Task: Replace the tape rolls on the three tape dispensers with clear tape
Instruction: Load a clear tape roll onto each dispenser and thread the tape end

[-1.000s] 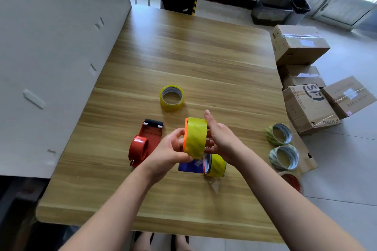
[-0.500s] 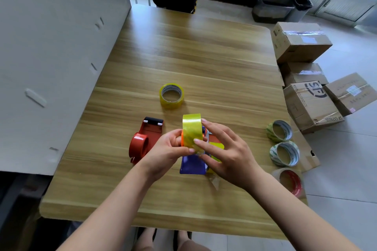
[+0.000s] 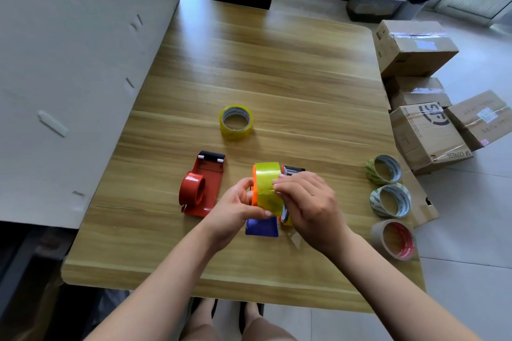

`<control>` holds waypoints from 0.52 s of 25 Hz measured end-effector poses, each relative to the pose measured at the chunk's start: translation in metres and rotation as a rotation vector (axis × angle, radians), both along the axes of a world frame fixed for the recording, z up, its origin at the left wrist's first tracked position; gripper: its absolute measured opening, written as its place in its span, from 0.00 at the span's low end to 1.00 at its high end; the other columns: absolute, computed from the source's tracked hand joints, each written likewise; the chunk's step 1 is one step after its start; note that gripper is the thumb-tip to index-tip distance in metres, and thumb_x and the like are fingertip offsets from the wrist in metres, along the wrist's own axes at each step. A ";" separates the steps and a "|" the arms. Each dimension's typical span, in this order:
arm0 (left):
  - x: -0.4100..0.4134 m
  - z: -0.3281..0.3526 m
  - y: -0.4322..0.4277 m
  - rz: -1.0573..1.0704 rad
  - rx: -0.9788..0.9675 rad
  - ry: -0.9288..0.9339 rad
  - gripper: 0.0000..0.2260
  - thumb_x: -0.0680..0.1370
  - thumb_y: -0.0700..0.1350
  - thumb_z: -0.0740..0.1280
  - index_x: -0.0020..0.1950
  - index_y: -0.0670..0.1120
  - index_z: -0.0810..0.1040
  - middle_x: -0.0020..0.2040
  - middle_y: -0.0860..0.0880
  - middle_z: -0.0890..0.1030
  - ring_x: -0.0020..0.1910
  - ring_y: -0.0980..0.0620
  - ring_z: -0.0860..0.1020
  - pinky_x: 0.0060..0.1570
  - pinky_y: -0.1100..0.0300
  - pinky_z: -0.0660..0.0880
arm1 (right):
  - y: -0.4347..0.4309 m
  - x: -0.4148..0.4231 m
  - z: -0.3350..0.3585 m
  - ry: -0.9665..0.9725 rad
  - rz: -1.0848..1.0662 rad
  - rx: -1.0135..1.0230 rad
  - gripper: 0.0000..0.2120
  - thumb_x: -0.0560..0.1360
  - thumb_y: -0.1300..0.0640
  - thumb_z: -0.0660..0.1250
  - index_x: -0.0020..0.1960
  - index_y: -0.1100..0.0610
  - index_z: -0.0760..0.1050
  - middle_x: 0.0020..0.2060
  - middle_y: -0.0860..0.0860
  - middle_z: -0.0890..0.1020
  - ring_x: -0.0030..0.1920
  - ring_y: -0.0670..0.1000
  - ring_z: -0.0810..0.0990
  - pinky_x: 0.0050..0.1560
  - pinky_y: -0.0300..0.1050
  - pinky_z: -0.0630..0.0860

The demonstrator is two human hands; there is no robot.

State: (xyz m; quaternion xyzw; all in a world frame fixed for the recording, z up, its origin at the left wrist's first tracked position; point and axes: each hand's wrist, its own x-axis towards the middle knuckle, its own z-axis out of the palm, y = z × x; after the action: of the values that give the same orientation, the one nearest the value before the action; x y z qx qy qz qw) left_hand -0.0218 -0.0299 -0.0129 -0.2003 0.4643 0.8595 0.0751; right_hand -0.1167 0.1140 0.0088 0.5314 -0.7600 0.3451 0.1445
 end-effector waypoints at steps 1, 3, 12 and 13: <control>0.000 0.000 0.001 -0.009 -0.025 -0.017 0.28 0.66 0.26 0.67 0.64 0.38 0.68 0.45 0.43 0.83 0.45 0.48 0.82 0.48 0.60 0.79 | -0.001 -0.001 0.002 -0.009 -0.018 0.003 0.05 0.73 0.64 0.66 0.41 0.63 0.80 0.38 0.55 0.84 0.40 0.53 0.82 0.45 0.48 0.76; 0.000 0.000 0.000 -0.039 -0.098 -0.052 0.26 0.67 0.23 0.66 0.63 0.37 0.68 0.40 0.46 0.84 0.41 0.51 0.82 0.43 0.62 0.78 | -0.005 -0.004 0.006 -0.037 -0.021 0.031 0.06 0.73 0.64 0.65 0.40 0.63 0.79 0.35 0.54 0.82 0.37 0.53 0.77 0.43 0.47 0.74; 0.002 0.001 0.005 -0.087 -0.187 -0.099 0.25 0.69 0.23 0.65 0.62 0.40 0.68 0.51 0.33 0.81 0.50 0.42 0.80 0.48 0.58 0.77 | -0.016 -0.016 0.012 -0.531 -0.148 0.107 0.03 0.73 0.62 0.63 0.43 0.60 0.75 0.37 0.52 0.85 0.39 0.54 0.83 0.41 0.51 0.77; 0.003 -0.001 0.006 -0.069 -0.162 -0.090 0.26 0.68 0.24 0.65 0.63 0.39 0.67 0.53 0.31 0.79 0.52 0.41 0.79 0.50 0.57 0.77 | -0.018 -0.018 0.013 -0.553 -0.160 0.111 0.03 0.73 0.62 0.62 0.43 0.59 0.75 0.37 0.51 0.85 0.38 0.53 0.83 0.40 0.50 0.78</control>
State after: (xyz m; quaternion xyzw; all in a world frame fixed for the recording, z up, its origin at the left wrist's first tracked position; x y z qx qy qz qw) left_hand -0.0191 -0.0241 -0.0139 -0.2280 0.5352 0.8060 0.1092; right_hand -0.1350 0.0958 0.0219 0.3627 -0.8278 0.4222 -0.0707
